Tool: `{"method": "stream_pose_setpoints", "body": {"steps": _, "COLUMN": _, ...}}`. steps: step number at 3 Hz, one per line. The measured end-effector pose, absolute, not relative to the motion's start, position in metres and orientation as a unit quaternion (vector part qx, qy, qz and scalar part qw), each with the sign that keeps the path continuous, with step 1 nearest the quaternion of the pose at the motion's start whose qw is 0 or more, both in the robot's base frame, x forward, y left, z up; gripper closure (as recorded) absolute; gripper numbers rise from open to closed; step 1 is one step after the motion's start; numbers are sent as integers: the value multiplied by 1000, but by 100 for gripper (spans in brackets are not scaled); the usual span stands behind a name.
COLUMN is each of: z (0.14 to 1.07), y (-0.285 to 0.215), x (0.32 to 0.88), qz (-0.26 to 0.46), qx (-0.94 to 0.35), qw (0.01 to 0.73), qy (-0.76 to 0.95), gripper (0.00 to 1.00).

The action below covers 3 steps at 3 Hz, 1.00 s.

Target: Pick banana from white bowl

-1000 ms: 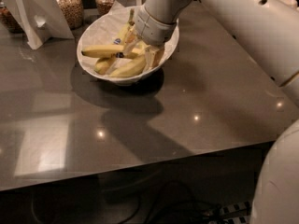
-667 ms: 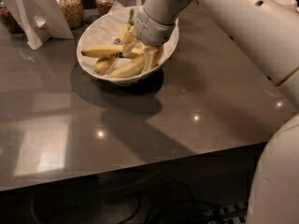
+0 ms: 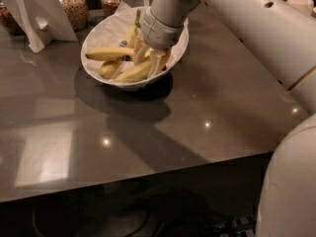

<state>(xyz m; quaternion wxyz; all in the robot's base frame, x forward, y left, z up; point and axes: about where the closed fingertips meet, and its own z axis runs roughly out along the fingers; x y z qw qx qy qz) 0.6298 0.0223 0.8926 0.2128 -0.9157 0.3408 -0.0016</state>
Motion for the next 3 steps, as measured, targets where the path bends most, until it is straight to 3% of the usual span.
{"method": "stream_pose_setpoints", "body": {"steps": 1, "z": 905, "y": 26, "x": 623, "qz": -4, "qx": -919, "qw": 213, "qy": 332, "gripper": 100}}
{"method": "stream_pose_setpoints", "body": {"steps": 3, "z": 953, "y": 26, "x": 614, "qz": -25, "qx": -920, "qw": 223, "qy": 320, "gripper": 100}}
